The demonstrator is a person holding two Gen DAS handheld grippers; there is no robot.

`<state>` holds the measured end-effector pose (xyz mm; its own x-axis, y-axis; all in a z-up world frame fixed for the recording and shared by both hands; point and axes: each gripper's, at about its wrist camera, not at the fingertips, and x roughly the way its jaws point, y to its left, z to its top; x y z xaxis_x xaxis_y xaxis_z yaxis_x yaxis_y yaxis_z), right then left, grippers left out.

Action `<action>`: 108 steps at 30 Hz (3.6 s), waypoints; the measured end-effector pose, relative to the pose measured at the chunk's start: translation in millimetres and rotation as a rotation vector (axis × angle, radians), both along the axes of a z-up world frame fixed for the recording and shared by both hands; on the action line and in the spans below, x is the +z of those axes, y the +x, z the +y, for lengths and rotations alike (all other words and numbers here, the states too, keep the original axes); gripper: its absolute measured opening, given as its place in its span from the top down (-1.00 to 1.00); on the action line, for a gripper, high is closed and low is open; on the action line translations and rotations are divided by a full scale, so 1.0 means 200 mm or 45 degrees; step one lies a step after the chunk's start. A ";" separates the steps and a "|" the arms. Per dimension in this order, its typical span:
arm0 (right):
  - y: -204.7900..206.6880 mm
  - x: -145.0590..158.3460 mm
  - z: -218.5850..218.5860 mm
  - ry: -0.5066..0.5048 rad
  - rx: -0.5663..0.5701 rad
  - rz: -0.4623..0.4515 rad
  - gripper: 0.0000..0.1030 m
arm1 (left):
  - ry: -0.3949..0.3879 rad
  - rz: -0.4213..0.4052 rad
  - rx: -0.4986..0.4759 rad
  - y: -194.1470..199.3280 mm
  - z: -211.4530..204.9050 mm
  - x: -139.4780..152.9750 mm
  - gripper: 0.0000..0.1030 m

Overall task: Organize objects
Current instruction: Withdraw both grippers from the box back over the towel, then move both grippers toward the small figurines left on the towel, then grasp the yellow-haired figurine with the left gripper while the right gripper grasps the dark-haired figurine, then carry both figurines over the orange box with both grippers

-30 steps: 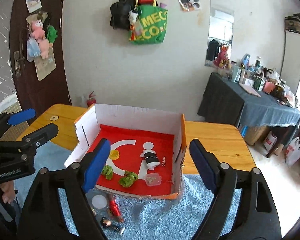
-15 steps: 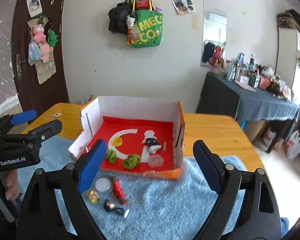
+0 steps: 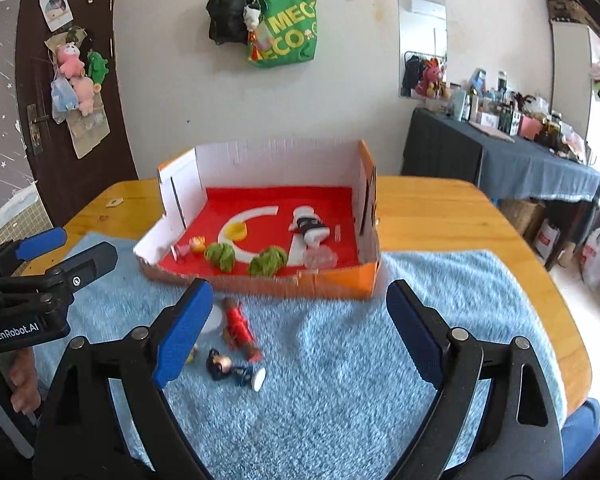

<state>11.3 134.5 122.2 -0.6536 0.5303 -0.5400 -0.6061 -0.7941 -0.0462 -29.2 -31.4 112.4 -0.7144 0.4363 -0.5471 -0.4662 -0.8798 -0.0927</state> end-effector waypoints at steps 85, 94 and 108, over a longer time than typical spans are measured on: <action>-0.13 -0.41 -0.01 -0.294 0.532 -0.214 0.51 | -0.106 -0.372 -0.538 -0.09 0.22 -0.43 0.36; -0.08 -0.31 -0.01 -0.258 0.473 -0.121 0.51 | -0.109 -0.310 -0.503 -0.04 0.20 -0.35 0.36; -0.06 -0.10 0.03 -0.153 0.393 -0.038 0.51 | -0.090 -0.190 -0.455 -0.05 0.19 -0.18 0.36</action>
<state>-0.9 139.7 101.3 -0.7564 0.2407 -0.6082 -0.3355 -0.9410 0.0449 -38.2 6.1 77.2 -0.4346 0.6006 -0.6711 -0.7305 -0.6709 -0.1274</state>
